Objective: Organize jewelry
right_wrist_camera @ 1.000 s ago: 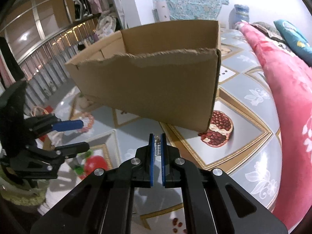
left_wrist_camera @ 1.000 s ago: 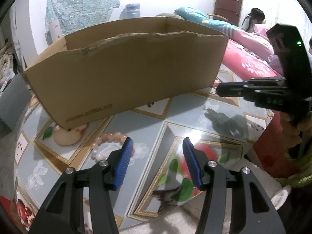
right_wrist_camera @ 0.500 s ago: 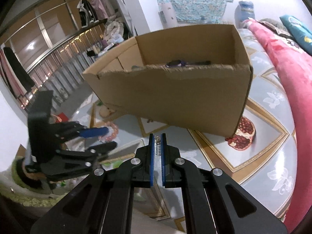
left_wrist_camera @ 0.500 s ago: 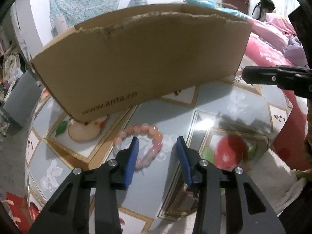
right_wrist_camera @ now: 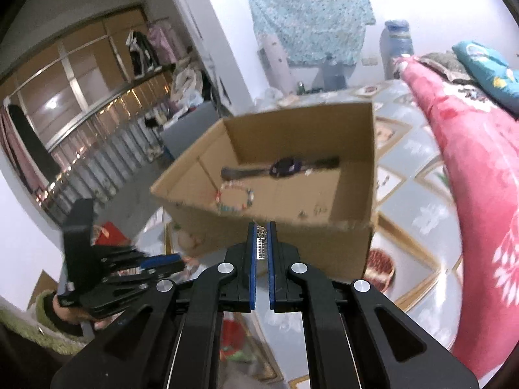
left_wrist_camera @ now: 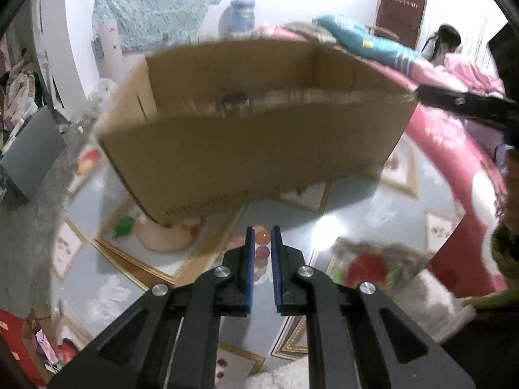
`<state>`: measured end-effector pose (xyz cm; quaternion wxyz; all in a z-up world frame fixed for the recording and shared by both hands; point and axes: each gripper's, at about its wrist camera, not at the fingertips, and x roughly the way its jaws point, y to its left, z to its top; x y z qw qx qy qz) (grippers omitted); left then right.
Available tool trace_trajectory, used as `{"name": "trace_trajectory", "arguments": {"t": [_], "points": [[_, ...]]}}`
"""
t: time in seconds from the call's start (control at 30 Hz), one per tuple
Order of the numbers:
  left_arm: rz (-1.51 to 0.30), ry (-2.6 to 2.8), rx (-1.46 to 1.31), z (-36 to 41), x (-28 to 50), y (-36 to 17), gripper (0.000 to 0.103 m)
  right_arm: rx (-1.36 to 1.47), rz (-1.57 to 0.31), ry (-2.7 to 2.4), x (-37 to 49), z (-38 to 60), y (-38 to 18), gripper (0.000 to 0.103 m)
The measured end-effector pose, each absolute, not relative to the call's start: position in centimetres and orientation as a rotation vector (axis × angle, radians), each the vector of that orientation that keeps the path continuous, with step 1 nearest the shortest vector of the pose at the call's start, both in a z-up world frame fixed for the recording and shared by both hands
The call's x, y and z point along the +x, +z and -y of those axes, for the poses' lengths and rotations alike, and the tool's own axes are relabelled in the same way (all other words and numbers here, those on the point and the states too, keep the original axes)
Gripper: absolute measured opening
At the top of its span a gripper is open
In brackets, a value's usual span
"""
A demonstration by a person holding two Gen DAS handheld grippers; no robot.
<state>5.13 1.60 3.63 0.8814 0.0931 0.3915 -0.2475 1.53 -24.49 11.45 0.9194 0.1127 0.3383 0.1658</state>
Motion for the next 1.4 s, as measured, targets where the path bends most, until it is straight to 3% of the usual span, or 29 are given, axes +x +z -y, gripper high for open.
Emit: {"name": "trace_trajectory", "arguments": {"t": [0.3, 0.43, 0.67, 0.93, 0.97, 1.1, 1.33, 1.4], "points": [[-0.646, -0.639, 0.046, -2.7, 5.8, 14.0, 0.009, 0.229, -0.653, 0.388, 7.0, 24.9, 15.5, 0.004], [-0.611, -0.652, 0.054, -0.6, 8.3, 15.5, 0.009, 0.208, -0.723, 0.411, 11.3, 24.3, 16.0, 0.004], [-0.765, -0.677, 0.113, 3.7, 15.3, 11.7, 0.009, 0.213, -1.021, 0.453, 19.9, 22.9, 12.2, 0.004], [-0.945, -0.695, 0.153, 6.6, 18.5, 6.8, 0.01, 0.075, -1.205, 0.389, 23.9, 20.3, 7.9, 0.008], [-0.963, -0.696, 0.16, 6.8, 18.5, 6.4, 0.011, 0.068, -1.216, 0.382, 24.0, 20.3, 7.7, 0.009], [-0.962, -0.678, 0.158, 6.7, 17.8, 5.9, 0.031, 0.072, -1.218, 0.368, 23.9, 20.9, 7.4, 0.013], [-0.867, -0.627, 0.095, 3.6, 16.4, 8.6, 0.036, 0.117, -1.112, 0.346, 21.9, 22.9, 10.6, 0.014], [-0.802, -0.585, 0.067, 1.6, 15.4, 10.6, 0.044, 0.13, -1.043, 0.326, 20.5, 24.1, 12.3, 0.02]]}}
